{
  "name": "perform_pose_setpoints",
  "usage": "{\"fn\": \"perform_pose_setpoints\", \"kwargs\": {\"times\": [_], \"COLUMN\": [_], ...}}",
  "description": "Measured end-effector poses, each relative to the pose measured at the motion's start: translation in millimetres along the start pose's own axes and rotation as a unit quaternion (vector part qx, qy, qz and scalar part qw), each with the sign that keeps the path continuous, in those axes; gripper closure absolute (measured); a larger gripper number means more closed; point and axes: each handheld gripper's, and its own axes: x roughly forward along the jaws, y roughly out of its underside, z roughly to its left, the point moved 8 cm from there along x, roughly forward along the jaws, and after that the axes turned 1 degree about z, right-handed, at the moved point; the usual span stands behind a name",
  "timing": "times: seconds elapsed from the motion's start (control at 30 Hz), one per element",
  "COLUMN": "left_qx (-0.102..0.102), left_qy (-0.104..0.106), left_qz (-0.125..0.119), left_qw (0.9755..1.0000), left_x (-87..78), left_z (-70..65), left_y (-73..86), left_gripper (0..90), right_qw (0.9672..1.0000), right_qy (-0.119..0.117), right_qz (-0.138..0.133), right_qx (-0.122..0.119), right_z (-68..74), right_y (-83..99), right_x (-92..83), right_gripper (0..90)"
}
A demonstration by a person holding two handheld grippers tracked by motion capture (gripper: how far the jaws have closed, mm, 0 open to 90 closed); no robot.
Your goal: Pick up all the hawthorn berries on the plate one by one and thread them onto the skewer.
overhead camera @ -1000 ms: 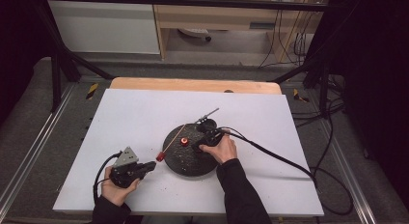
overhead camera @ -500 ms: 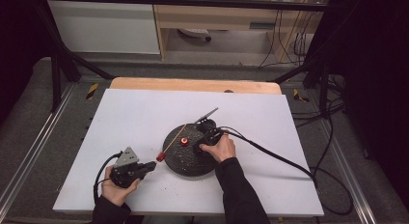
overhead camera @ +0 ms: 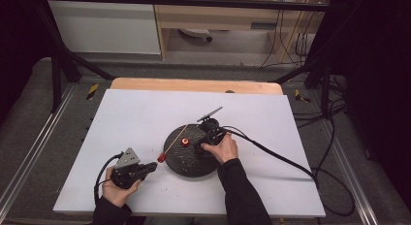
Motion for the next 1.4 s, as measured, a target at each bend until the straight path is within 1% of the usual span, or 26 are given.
{"fn": "perform_pose_setpoints", "kwargs": {"times": [0.13, 0.2, 0.4, 0.5, 0.6, 0.7, 0.8, 0.97, 1.03, 1.13, 1.23, 1.3, 1.33, 1.4], "left_qx": [0.001, 0.001, 0.002, 0.002, 0.003, 0.004, 0.003, 0.005, 0.004, 0.005, 0.006, 0.006, 0.006, 0.006], "left_qy": [-0.001, -0.001, 0.000, 0.001, 0.001, 0.002, 0.002, 0.003, 0.004, 0.004, 0.005, 0.005, 0.004, 0.005], "left_qz": [-0.002, -0.002, -0.003, -0.004, -0.005, -0.005, -0.007, -0.007, -0.007, -0.008, -0.008, -0.008, -0.009, -0.010], "left_qw": [1.0000, 1.0000, 1.0000, 1.0000, 1.0000, 1.0000, 1.0000, 1.0000, 1.0000, 0.9999, 0.9999, 0.9999, 0.9999, 0.9999], "left_x": [-0.7, -0.8, -0.5, -0.7, -0.4, -0.2, -0.2, 0.4, 0.8, 1.2, 1.2, 1.2, 1.2, 1.1], "left_z": [-0.3, -0.5, -1.8, -2.1, -2.8, -3.7, -4.1, -5.2, -6.0, -6.9, -7.4, -7.6, -7.7, -7.9], "left_y": [-0.6, -0.8, -1.4, -1.8, -2.0, -2.4, -2.8, -3.0, -3.1, -3.3, -3.5, -3.6, -3.6, -4.0], "left_gripper": [88.2, 88.2, 88.2, 88.2, 88.2, 88.2, 88.2, 88.2, 88.2, 88.2, 88.2, 88.2, 88.2, 88.2], "right_qw": [1.0000, 0.9999, 0.9992, 0.9989, 0.9981, 0.9973, 0.9956, 0.9911, 0.9886, 0.9838, 0.9776, 0.9739, 0.9714, 0.9654], "right_qy": [0.000, 0.000, -0.015, -0.016, -0.020, -0.022, -0.028, -0.041, -0.047, -0.059, -0.070, -0.073, -0.075, -0.083], "right_qz": [-0.009, -0.013, -0.036, -0.044, -0.058, -0.070, -0.088, -0.125, -0.141, -0.166, -0.194, -0.209, -0.219, -0.240], "right_qx": [-0.001, 0.003, 0.004, 0.005, 0.002, 0.004, 0.008, 0.015, 0.021, 0.031, 0.040, 0.049, 0.051, 0.059], "right_z": [1.5, 2.4, 6.6, 7.1, 8.4, 8.5, 8.3, 8.7, 8.8, 10.0, 11.3, 12.6, 12.9, 14.0], "right_y": [0.1, 0.2, 1.9, 4.3, 5.8, 7.5, 8.7, 11.2, 12.8, 14.8, 16.4, 17.5, 17.7, 17.9], "right_x": [-8.6, -13.1, -24.8, -29.7, -33.6, -36.9, -41.5, -48.8, -50.4, -51.8, -53.3, -54.1, -54.6, -56.0], "right_gripper": [61.4, 61.5, 61.6, 61.6, 61.5, 61.6, 61.6, 61.6, 61.6, 61.7, 61.7, 61.7, 61.7, 61.7]}}
